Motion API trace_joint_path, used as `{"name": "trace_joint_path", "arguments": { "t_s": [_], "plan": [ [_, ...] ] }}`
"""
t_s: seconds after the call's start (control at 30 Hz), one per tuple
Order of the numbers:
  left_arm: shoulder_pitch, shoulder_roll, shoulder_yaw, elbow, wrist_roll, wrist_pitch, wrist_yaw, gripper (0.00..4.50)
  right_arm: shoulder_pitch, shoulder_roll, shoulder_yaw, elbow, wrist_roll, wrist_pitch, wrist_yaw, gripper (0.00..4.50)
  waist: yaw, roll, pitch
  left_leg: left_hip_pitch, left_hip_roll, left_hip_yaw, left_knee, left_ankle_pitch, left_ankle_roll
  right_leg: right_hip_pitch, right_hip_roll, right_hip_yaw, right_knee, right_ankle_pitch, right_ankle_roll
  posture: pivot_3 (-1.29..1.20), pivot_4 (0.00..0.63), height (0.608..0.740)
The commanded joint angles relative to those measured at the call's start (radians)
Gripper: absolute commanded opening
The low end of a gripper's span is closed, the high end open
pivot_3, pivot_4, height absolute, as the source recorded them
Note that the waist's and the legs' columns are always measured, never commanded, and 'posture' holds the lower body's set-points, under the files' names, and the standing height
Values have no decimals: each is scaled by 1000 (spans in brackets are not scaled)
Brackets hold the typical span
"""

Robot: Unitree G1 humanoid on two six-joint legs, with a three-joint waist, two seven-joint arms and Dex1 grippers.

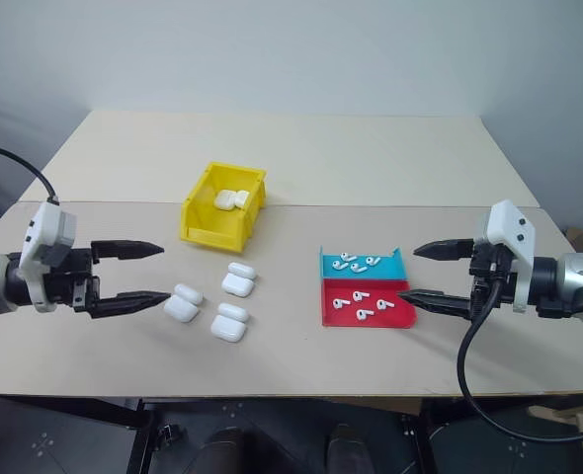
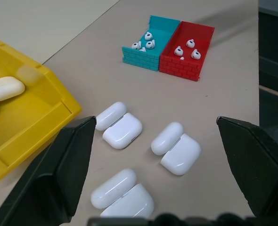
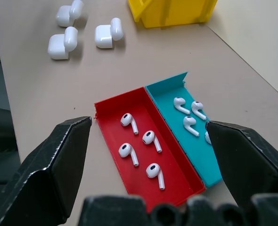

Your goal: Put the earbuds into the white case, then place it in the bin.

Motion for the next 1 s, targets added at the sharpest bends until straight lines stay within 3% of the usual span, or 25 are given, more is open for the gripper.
{"name": "trace_joint_path", "arguments": {
  "t_s": [0.03, 0.37, 0.63, 0.77, 0.87, 1.0],
  "plan": [
    [0, 21, 38, -25, -20, 9, -10, 4455, -15, 3, -15, -5, 3, -18, 1, 4500, 0, 0, 0, 0, 0, 0, 0, 0, 0, 0, 0, 0, 0, 0, 0, 0, 150, 740],
    [-3, 49, 45, -65, -9, 84, 53, 4455, -28, -4, -12, -5, -6, -8, -7, 4500, 0, 0, 0, 0, 0, 0, 0, 0, 0, 0, 0, 0, 0, 0, 0, 0, 150, 740],
    [-123, 155, -45, -152, 48, 219, 171, 4455, -76, -5, 12, -26, -23, 28, -60, 4500, 1, 0, 0, 0, 0, 0, 0, 0, 0, 0, 0, 0, 0, 0, 0, 0, 150, 740],
    [-283, 249, -212, -157, 56, 431, 175, 4455, -69, -4, 15, -52, -22, 39, -82, 4500, 2, 0, 1, -1, 0, -1, 0, 0, 0, -1, 0, 0, 0, 0, 0, 0, 150, 740],
    [-485, 307, -445, -149, 124, 597, 116, 4455, -78, 1, 22, -61, -16, 55, -97, 4500, 2, 0, 2, -1, 0, 0, 0, 0, 0, 0, 0, 0, 0, 0, 0, 0, 150, 740],
    [-711, 228, -629, -94, 122, 830, 111, 4455, -77, 11, 27, -77, -8, 66, -112, 4500, 3, 0, 2, -1, -1, 0, 0, 0, 0, -1, 0, 0, 0, 0, 0, 0, 150, 740]
  ]
}}
